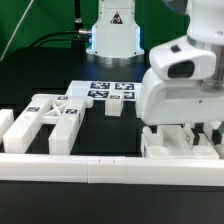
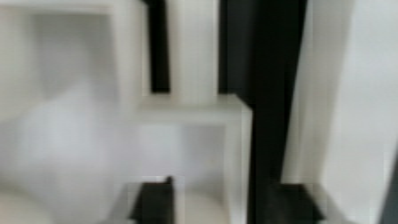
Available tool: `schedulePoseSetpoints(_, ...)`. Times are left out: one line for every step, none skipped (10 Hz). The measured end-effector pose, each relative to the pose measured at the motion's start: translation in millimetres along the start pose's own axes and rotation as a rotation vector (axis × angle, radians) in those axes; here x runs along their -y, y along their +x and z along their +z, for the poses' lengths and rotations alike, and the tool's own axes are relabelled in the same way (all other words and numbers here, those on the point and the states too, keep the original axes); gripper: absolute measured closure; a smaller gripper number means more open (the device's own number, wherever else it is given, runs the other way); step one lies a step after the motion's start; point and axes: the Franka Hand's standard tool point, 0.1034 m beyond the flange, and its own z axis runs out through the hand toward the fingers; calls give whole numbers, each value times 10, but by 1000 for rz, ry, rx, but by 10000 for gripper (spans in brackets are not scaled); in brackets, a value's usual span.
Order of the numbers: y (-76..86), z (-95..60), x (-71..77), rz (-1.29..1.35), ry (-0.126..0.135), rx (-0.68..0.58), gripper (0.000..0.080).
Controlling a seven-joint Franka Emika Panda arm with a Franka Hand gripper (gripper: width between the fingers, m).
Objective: Assemble chair
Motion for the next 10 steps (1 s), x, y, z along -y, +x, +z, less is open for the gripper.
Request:
schedulePoseSetpoints(7, -127, 3, 0, 1, -17, 401)
schedulePoseSetpoints(-41, -190, -14, 3, 1, -19, 231)
schedulePoseSetpoints(-76, -244, -49, 7, 2, -21, 231)
schedulePoseSetpoints(-154, -341, -141, 12, 7, -37, 165)
schedulePoseSetpoints(-365, -408, -312, 17, 5, -56, 152)
schedulePoseSetpoints(-557, -386, -402, 24, -1, -45, 152)
schedulePoseSetpoints(-634, -350, -434, 25, -3, -42, 152)
schedulePoseSetpoints(-603, -358, -415, 22, -2, -46, 151)
schedulePoseSetpoints(-602, -355, -413, 22, -2, -46, 151)
schedulePoseSetpoints(-606, -351, -414, 22, -2, -45, 151)
